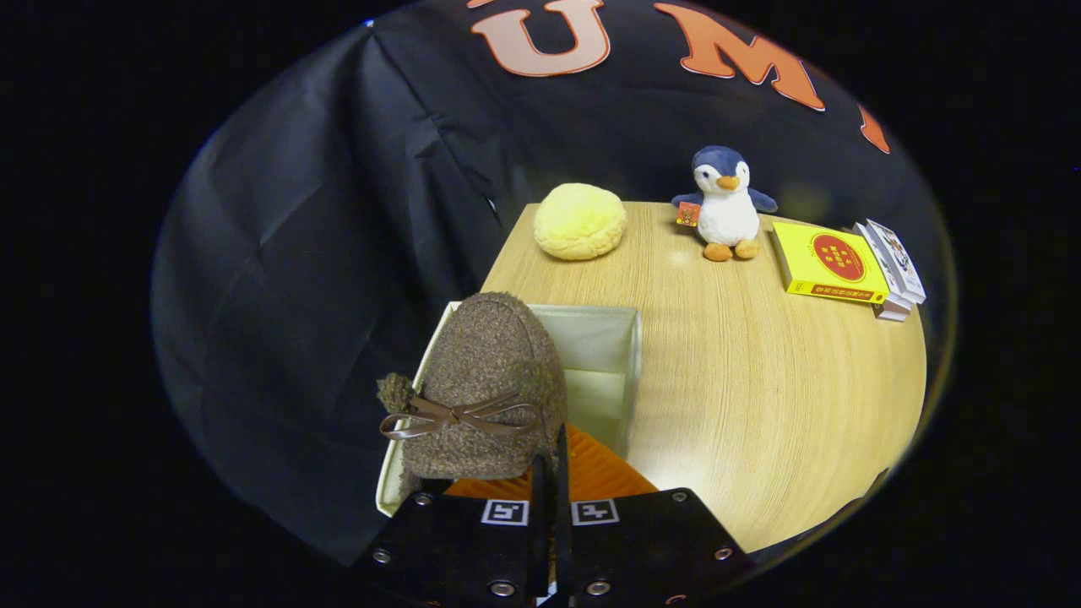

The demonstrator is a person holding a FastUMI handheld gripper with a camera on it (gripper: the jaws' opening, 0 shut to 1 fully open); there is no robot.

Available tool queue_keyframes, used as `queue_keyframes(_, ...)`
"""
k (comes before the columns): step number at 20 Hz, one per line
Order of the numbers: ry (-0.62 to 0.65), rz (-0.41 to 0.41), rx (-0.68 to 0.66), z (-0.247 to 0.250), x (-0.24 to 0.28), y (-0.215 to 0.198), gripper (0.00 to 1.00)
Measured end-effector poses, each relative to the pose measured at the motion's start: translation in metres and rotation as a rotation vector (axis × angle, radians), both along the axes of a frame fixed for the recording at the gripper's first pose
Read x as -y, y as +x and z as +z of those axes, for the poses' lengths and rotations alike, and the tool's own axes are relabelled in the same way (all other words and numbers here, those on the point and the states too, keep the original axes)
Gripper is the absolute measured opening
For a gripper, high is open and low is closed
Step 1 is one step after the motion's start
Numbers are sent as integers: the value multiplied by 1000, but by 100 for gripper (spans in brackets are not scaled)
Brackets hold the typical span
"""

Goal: Open the storage box then place both shoes into the box .Put the left shoe in first, then the right shoe, with the right side of both shoes facing outward in a uniform manner.

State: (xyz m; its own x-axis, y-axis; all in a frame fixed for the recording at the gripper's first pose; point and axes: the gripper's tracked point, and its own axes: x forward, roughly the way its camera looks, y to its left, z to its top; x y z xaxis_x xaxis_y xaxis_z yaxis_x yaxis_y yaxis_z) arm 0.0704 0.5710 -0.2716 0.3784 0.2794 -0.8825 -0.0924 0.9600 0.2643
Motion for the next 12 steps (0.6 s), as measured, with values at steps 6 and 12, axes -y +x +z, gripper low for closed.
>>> queue_keyframes(6,-124,23,-14,-38,-5,-8,9)
queue_keyframes(12,-78,17,-51,-41,-4,-18,26)
